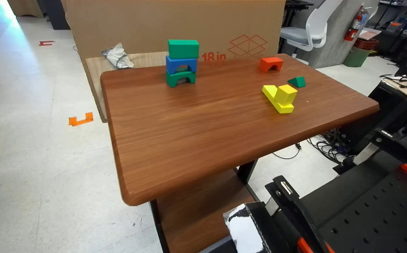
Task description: Remove the square yellow block from on top of the other yellow block and put it on the table
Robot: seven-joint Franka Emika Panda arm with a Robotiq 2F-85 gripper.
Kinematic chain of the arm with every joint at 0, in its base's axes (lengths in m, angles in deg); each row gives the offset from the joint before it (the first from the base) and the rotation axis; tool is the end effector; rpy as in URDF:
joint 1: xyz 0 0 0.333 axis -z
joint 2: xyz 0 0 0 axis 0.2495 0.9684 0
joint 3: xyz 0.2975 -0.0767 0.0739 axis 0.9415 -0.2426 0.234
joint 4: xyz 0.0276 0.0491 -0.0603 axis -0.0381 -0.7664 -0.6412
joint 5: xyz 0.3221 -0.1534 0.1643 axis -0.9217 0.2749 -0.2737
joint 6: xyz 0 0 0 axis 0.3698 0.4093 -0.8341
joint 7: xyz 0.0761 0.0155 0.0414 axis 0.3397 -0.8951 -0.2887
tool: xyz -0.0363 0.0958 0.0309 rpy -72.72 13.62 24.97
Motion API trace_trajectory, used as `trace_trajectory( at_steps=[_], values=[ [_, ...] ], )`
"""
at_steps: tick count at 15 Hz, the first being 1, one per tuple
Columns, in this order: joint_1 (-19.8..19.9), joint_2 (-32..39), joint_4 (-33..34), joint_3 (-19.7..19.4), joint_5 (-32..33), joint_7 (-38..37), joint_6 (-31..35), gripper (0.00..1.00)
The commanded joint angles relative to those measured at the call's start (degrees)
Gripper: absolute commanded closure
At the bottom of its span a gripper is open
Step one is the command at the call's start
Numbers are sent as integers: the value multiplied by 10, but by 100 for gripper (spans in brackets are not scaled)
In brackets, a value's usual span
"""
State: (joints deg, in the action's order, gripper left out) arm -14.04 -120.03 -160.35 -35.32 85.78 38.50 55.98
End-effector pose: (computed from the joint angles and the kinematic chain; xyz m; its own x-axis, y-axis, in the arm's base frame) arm 0.3213 0.0222 0.4391 0.9965 0.0455 0.0696 0.0317 -0.9817 0.1879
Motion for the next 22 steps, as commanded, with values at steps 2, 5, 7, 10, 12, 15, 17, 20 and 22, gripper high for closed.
trace_trajectory(
  at_steps=[2,5,7,10,12,15,17,20,22],
  values=[
    [-2,61,10,-30,-4,23,71,0],
    [-1,119,20,-48,-11,38,124,0],
    [-2,166,31,-57,-17,46,155,0],
    [-4,242,61,-66,-30,57,180,0],
    [-3,291,86,-68,-40,59,189,0],
    [-3,362,124,-67,-58,59,197,0],
    [-3,407,152,-64,-63,56,199,0],
    [-3,472,194,-60,-70,54,193,0],
    [-2,507,217,-59,-71,54,195,0]
  ],
)
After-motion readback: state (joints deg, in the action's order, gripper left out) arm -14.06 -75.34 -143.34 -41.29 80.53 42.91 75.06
